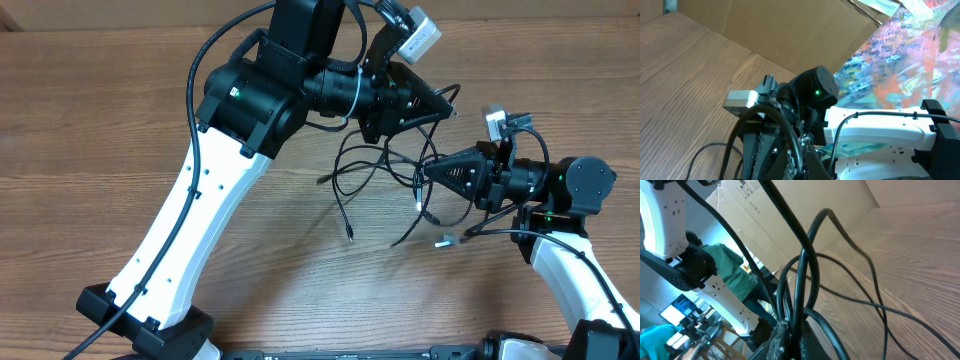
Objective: Untangle cables
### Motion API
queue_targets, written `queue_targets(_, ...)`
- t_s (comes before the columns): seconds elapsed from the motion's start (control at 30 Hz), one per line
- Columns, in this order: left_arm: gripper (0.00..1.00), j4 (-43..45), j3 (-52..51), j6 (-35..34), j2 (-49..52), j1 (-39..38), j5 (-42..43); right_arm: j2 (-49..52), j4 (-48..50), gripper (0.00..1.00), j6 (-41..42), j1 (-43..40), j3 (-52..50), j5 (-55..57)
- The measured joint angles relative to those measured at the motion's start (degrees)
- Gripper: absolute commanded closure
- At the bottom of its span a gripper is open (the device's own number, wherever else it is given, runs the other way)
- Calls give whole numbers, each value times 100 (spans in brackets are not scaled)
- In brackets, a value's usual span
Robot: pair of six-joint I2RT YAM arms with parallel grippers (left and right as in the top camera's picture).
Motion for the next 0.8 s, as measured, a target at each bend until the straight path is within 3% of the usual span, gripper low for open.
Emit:
queue_targets(0.13, 96, 63, 0, -2, 0, -2, -90, 0, -15, 96, -2, 0, 0, -24)
queue_targets(0.3, 96, -24, 0, -2, 0, 0, -850, 0, -291, 96, 2, 0, 0, -26)
queue_targets(0.4, 96, -232, 0, -7, 0, 0, -1661, 0, -334, 96, 4, 0, 0, -28)
queue_targets(0.63, 96, -990, 0, -197, 0, 0, -4505, 0, -337, 96, 7, 0, -2, -28)
queue_targets(0.8, 96, -1314, 0, -354, 0, -2, -5545, 0, -337, 96, 4, 2, 0, -26)
